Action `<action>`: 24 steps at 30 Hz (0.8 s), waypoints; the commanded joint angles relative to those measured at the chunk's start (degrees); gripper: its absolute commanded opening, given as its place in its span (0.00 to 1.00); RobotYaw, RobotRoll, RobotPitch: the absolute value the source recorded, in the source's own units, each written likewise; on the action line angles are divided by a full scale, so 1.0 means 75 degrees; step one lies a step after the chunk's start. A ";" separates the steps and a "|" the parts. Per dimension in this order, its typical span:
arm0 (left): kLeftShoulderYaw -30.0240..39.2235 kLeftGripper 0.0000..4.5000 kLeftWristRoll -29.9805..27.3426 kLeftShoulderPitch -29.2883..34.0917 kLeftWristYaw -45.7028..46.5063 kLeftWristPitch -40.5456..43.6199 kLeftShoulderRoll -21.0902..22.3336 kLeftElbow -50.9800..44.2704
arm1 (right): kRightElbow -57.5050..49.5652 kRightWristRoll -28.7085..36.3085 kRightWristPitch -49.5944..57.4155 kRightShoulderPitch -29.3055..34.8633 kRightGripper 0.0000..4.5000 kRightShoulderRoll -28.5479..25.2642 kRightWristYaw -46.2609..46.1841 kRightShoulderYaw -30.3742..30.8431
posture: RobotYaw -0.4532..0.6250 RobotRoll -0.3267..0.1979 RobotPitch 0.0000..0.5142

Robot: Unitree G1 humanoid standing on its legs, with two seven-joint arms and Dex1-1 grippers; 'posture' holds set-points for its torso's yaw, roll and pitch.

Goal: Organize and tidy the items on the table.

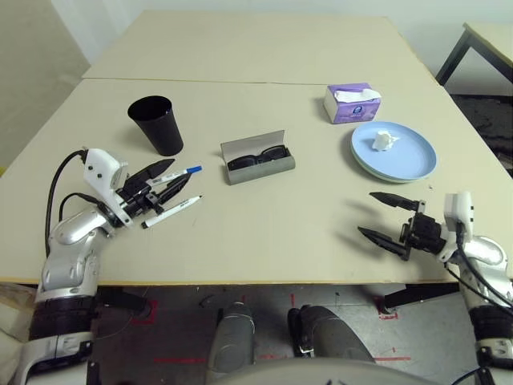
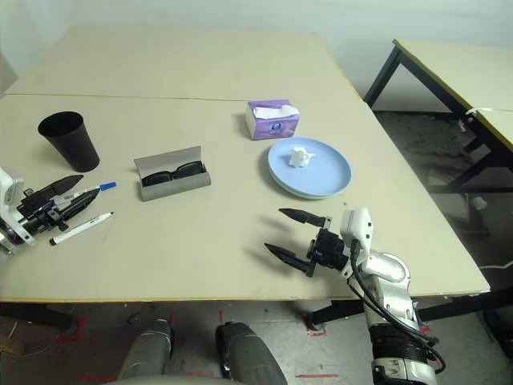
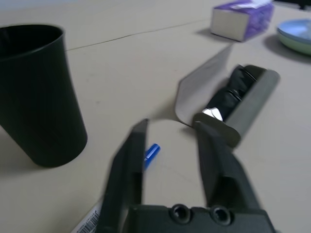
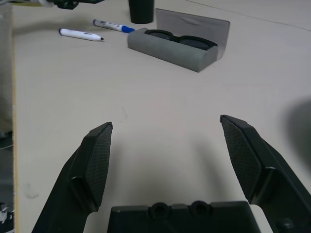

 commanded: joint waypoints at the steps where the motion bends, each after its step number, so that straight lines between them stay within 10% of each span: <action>1: -0.0119 0.06 0.0263 -0.0108 0.0189 -0.0070 -0.0123 0.0509 | -0.0202 -0.0021 -0.0012 0.0307 1.00 0.0033 -0.0185 0.0154 | 0.43 0.62 0.31; 24: -0.0782 0.01 0.1086 -0.2486 0.0549 -0.0865 -0.0650 0.2805 | -0.0901 0.0119 0.0011 0.0723 1.00 -0.0185 -0.0560 0.0452 | 0.38 0.62 0.27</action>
